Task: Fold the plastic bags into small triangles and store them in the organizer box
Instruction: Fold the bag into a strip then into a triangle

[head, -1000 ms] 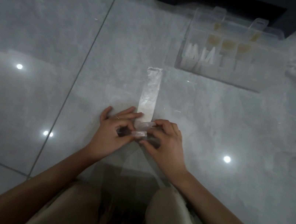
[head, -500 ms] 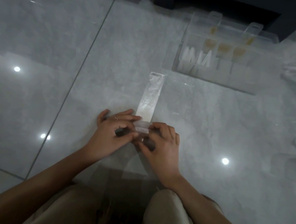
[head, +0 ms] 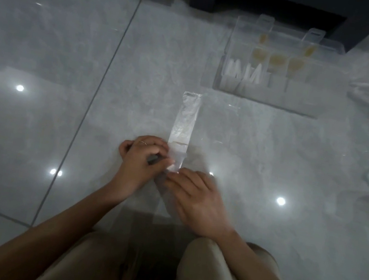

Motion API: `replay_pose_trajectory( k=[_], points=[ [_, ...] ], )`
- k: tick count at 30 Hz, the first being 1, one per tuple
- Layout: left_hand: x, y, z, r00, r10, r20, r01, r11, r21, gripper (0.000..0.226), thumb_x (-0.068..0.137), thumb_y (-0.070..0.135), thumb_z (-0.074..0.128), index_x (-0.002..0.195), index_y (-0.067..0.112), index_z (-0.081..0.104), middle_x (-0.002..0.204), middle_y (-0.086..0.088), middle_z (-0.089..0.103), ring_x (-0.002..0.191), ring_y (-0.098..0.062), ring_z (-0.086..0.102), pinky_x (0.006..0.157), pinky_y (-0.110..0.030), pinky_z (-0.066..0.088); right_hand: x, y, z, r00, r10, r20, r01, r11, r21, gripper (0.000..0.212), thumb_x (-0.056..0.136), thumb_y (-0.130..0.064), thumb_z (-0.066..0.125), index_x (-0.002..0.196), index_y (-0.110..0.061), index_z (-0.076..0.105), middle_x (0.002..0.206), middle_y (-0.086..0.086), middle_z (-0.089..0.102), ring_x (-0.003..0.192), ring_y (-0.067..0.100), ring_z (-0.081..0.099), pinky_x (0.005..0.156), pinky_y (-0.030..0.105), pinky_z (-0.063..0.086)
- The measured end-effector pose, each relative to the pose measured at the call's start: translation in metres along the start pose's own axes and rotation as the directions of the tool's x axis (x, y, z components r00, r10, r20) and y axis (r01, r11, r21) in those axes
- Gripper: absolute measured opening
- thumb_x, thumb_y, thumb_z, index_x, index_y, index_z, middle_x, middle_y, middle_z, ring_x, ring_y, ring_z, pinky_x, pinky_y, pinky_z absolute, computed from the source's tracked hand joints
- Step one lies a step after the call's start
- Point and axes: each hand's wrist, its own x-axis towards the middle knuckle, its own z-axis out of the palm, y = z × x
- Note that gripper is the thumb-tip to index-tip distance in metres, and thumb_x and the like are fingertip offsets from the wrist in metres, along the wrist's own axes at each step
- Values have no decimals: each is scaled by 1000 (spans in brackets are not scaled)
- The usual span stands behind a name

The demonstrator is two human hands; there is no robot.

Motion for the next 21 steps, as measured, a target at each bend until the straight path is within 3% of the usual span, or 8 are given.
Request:
replay_pose_trajectory(
  k=[7, 10, 16, 21],
  points=[
    [-4, 1, 3, 999, 25, -48, -23, 999, 41, 30, 76, 51, 58, 78, 24, 69, 95, 22, 58, 99, 1, 52, 88, -36, 23, 2, -3, 3, 982, 67, 179, -52, 995, -89, 44, 84, -19, 41, 119, -8, 67, 120, 7, 67, 112, 22, 59, 98, 30, 36],
    [-5, 2, 5, 998, 31, -49, -27, 996, 79, 28, 77, 49, 59, 79, 23, 69, 96, 20, 59, 101, -2, 53, 85, -28, 19, 3, -2, 4, 967, 77, 242, -55, 994, -95, 45, 84, -20, 41, 117, -8, 68, 119, 7, 67, 110, 22, 62, 97, 30, 40],
    [-5, 7, 3, 998, 5, -60, -1, 998, 60, 26, 75, 42, 56, 83, 20, 66, 95, 18, 59, 98, -1, 51, 87, -32, 23, 2, -4, 4, 948, 112, 297, -91, 992, -84, 48, 84, -23, 40, 123, -9, 64, 123, 8, 65, 112, 22, 60, 97, 32, 44],
    [-3, 11, 1, 999, -10, -51, 14, 998, 68, 23, 70, 38, 52, 82, 22, 62, 91, 20, 56, 93, -2, 49, 82, -29, 20, 3, -6, 4, 936, 161, 313, -145, 987, -76, 46, 85, -18, 41, 123, -4, 62, 124, 11, 63, 114, 24, 60, 102, 29, 35]
  ],
)
